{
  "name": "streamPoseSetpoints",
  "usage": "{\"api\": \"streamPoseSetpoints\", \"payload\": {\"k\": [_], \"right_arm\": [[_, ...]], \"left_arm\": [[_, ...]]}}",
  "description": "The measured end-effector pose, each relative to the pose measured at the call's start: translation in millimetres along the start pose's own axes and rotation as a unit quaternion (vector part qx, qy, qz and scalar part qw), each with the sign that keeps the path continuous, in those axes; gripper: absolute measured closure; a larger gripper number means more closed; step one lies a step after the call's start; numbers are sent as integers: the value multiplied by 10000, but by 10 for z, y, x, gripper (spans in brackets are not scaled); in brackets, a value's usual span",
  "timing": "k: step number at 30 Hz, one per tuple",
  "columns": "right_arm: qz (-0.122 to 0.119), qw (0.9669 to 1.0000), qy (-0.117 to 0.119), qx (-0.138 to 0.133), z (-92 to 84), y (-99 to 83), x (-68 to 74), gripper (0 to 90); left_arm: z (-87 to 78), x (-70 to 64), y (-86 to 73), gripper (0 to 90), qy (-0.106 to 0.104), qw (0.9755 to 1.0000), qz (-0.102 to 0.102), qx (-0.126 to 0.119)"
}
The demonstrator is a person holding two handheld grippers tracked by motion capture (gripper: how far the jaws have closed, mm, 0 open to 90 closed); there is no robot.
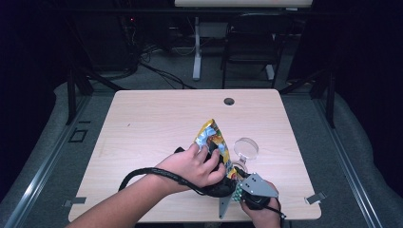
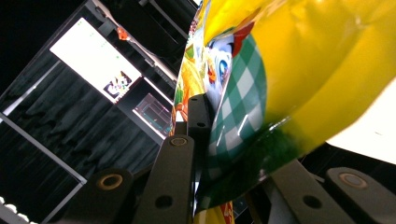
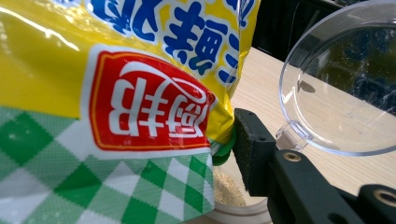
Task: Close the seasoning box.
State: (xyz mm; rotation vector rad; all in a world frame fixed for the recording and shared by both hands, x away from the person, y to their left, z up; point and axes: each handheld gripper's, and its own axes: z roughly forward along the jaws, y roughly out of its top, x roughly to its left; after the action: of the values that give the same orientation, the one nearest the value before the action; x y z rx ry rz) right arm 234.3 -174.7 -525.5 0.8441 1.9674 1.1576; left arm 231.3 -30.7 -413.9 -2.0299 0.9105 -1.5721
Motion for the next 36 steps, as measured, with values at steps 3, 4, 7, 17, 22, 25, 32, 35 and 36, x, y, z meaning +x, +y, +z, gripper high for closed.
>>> {"api": "streamPoseSetpoints", "payload": {"k": [3, 4, 7, 17, 22, 25, 32, 35, 36], "right_arm": [[-9, 10000, 13, 6, 7, -3, 7, 709], [-21, 10000, 8, 17, 4, -2, 6, 709], [-15, 10000, 15, 12, -7, -2, -5, 709], [0, 10000, 65, 31, -15, 2, -3, 709], [18, 9999, 114, 27, -23, 10, 6, 709], [42, 9999, 152, 18, -29, 14, 6, 708], [-26, 9998, 191, 11, -3, 13, 28, 707], [-44, 9998, 185, -1, 7, 9, 36, 707], [-45, 9998, 184, 13, 5, 8, 33, 706]], "left_arm": [[2, 2, 4, 850, -44, 10000, -65, -29], [4, 1, 3, 850, -42, 9999, -83, -41], [9, -3, -9, 851, -74, 9999, -124, -54], [31, -21, -23, 850, -126, 9997, -217, -74], [28, -4, -32, 850, -141, 9997, -181, -53], [26, 3, -34, 850, -135, 9997, -175, -71], [5, 38, -15, 859, -111, 9999, 9, -2], [7, 35, -9, 859, -94, 10000, 1, -26], [9, 31, -10, 859, -89, 10000, -5, -31]]}}
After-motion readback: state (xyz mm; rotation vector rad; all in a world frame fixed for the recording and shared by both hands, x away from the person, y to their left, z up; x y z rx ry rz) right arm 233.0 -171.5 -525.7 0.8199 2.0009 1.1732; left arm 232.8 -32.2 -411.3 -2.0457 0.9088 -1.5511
